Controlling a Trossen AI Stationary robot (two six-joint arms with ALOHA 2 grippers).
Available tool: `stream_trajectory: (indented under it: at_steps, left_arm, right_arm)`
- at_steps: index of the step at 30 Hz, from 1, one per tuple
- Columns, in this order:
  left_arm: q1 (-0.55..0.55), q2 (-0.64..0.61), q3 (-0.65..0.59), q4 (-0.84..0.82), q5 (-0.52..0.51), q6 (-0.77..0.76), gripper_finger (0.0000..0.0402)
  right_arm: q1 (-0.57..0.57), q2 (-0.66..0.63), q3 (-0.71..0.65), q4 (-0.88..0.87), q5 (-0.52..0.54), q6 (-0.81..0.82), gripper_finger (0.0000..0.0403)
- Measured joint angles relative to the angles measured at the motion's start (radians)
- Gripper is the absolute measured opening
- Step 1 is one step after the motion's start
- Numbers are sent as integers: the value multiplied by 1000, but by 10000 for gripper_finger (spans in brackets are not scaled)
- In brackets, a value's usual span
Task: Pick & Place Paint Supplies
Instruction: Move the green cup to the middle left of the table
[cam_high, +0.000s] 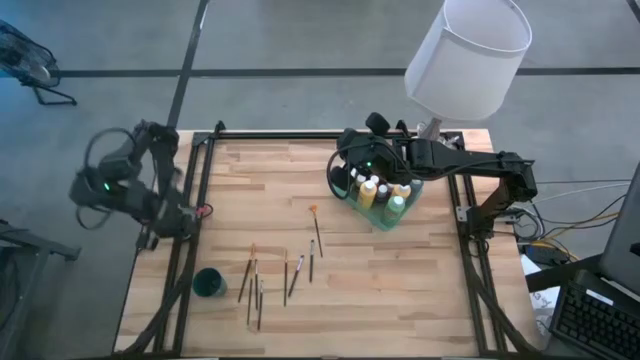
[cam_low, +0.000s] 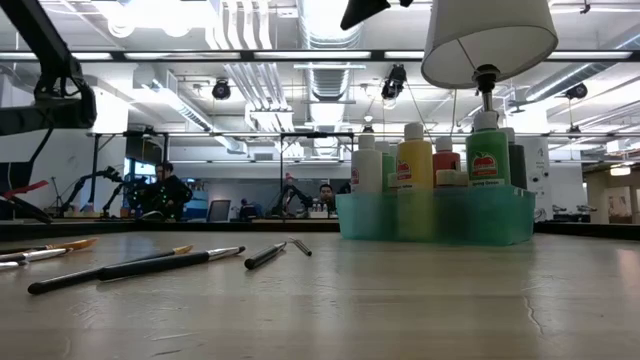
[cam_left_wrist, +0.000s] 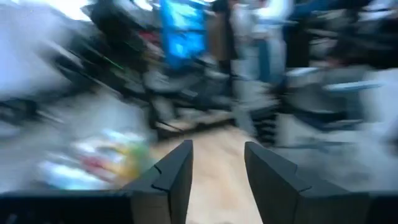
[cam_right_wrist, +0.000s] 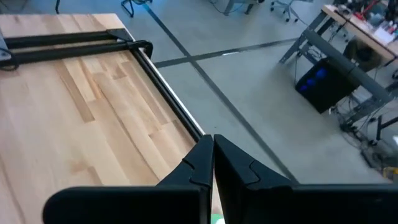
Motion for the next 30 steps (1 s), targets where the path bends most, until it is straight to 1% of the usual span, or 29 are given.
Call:
stream_trajectory:
  at_steps: [2,4,7,9,11,13,15,18,20,23,27,28,30]
  left_arm:
    - [5,24,83,2,-104,140,143]
    - [9,42,174,3,-169,217,137]
    - [9,76,305,34,-190,302,131]
    - [9,115,381,69,-198,399,128]
    - [9,167,447,121,-203,539,126]
    - [8,229,509,185,-214,710,126]
    - [8,293,574,279,-240,873,126]
    - [9,373,680,404,-256,1021,126]
    - [14,411,741,415,-260,1058,126]
    - [24,456,800,418,-264,1063,126]
    - [58,497,820,413,-254,1027,126]
    - [70,505,821,413,-243,1007,126]
    - [101,527,820,416,-190,984,126]
  right_arm:
    - [0,0,0,0,0,-28,8]
    - [0,0,0,0,0,-47,8]
    - [0,0,0,0,0,-72,8]
    - [0,0,0,0,0,-95,8]
    - [0,0,0,0,0,-112,8]
    - [0,0,0,-1,0,-124,8]
    - [0,0,0,-1,0,-131,8]
    - [0,0,0,-1,0,-156,8]
    - [0,0,0,0,0,-181,8]
    - [0,0,0,0,-1,-201,8]
    - [-1,0,0,2,-28,-220,8]
    - [-2,0,0,5,-42,-232,8]
    - [-4,0,0,11,-72,-257,8]
